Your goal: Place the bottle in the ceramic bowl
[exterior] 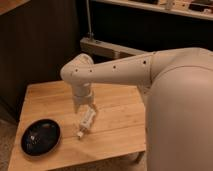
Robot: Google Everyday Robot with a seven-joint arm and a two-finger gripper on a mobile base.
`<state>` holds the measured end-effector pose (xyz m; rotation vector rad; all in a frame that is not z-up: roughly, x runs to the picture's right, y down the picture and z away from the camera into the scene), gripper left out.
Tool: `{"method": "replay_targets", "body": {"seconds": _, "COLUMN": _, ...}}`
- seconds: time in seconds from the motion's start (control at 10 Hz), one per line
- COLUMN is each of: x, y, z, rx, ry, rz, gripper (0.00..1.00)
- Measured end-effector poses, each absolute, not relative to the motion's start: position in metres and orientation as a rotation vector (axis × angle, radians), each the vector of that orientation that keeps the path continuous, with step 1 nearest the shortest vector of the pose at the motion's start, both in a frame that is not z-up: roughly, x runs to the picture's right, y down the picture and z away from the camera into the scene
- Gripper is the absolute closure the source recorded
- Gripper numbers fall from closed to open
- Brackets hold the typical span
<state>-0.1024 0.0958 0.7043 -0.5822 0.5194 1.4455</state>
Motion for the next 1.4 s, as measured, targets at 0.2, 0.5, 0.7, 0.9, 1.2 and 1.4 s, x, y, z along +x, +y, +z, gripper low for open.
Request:
{"method": "replay_targets", "body": {"seconds": 0.2, "x": -0.102, "y": 0.096, "z": 0.704, "rx": -0.582, "ry": 0.519, "rz": 1.445, "gripper": 0.35}}
{"method": "replay_targets", "body": {"seconds": 0.5, "x": -0.104, "y": 0.093, "z": 0.713, "rx": -0.518, "ry": 0.503, "rz": 1.423, "gripper": 0.35}}
{"method": "replay_targets", "body": {"seconds": 0.7, "x": -0.093, "y": 0.081, "z": 0.734, "rx": -0.438, "ry": 0.451, "rz": 1.4, "gripper": 0.35}}
{"method": "replay_targets", "body": {"seconds": 0.9, "x": -0.084, "y": 0.074, "z": 0.763, "rx": -0.428, "ry": 0.404, "rz": 1.39, "gripper": 0.35}}
{"method": "replay_targets", "body": {"seconds": 1.2, "x": -0.066, "y": 0.064, "z": 0.801, "rx": -0.477, "ry": 0.389, "rz": 1.462, "gripper": 0.35}}
{"method": "replay_targets", "body": {"seconds": 1.4, "x": -0.065, "y": 0.064, "z": 0.81, "rx": -0.507, "ry": 0.4, "rz": 1.505, "gripper": 0.35}}
